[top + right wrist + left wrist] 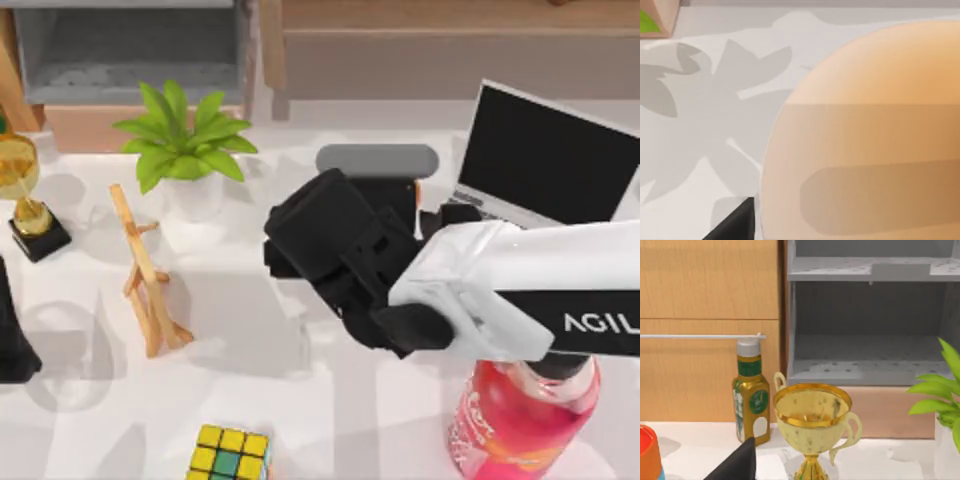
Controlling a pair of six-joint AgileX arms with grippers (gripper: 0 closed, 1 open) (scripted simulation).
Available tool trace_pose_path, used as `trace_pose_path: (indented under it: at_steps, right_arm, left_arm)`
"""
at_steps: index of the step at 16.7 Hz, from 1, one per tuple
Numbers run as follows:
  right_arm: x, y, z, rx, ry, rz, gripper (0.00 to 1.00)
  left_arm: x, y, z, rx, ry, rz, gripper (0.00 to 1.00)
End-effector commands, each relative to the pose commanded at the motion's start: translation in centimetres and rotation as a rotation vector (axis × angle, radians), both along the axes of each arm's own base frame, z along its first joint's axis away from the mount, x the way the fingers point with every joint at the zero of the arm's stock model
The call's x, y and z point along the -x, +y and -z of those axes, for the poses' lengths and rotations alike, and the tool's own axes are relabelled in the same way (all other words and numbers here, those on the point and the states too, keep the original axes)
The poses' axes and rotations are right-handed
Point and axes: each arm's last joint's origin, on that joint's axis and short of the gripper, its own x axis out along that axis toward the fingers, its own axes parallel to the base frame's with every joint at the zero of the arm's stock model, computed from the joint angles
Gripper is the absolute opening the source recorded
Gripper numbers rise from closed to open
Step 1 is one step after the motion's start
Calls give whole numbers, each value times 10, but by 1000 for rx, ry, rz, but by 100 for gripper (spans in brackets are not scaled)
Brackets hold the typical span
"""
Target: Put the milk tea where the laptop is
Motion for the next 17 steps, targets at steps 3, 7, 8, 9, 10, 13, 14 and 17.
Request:
trace_pose_path:
  at_steps: [3,7,8,9,10,13,14,17]
  right_arm:
    - [0,0,0,0,0,0,100]
    - [0,0,0,0,0,0,70]
    - [0,0,0,0,0,0,62]
    - [0,0,0,0,0,0,55]
    - [0,0,0,0,0,0,47]
    - [0,0,0,0,0,0,25]
    - [0,0,0,0,0,0,17]
    - [0,0,0,0,0,0,0]
  left_arm:
    - [0,0,0,0,0,0,100]
    - [0,0,0,0,0,0,100]
    - [0,0,0,0,0,0,100]
    - [0,0,0,0,0,0,100]
    - [0,0,0,0,0,0,100]
    - [0,0,0,0,0,0,100]
    - [0,0,0,0,0,0,100]
    - [0,0,0,0,0,0,100]
